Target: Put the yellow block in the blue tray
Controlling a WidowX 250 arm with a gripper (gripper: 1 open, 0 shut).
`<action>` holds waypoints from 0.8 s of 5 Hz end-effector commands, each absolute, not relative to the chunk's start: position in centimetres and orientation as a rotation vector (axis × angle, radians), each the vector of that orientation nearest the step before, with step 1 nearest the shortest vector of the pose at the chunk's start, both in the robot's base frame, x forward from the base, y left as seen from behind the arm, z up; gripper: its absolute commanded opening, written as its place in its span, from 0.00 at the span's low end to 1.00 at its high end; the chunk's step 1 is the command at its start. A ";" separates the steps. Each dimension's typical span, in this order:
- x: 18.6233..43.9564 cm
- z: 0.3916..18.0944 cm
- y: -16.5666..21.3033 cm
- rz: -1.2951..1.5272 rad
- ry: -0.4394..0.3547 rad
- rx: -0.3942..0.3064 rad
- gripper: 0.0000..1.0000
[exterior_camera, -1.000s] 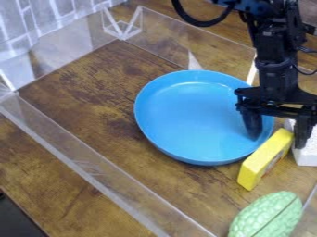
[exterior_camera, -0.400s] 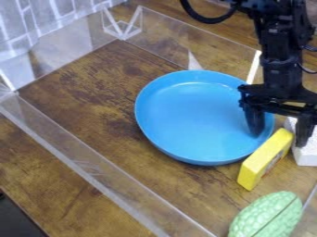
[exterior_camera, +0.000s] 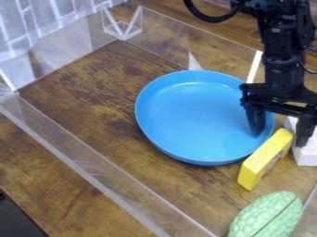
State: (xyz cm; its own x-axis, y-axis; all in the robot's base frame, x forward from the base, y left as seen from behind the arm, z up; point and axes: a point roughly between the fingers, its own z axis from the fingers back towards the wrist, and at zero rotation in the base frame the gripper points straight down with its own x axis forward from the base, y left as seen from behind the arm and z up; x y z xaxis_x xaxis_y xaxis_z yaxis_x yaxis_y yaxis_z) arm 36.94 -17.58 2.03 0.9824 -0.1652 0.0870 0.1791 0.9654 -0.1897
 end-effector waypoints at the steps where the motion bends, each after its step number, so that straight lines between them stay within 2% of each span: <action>1: 36.0 -0.9 -17.3 -0.175 -0.003 -0.142 1.00; 4: 36.0 -1.3 -17.1 -0.198 0.014 -0.115 1.00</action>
State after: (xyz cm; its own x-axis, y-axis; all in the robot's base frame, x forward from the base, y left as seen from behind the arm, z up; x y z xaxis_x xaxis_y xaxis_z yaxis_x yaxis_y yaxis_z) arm 37.05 -17.63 2.00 0.9779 -0.1955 0.0743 0.2052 0.9653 -0.1613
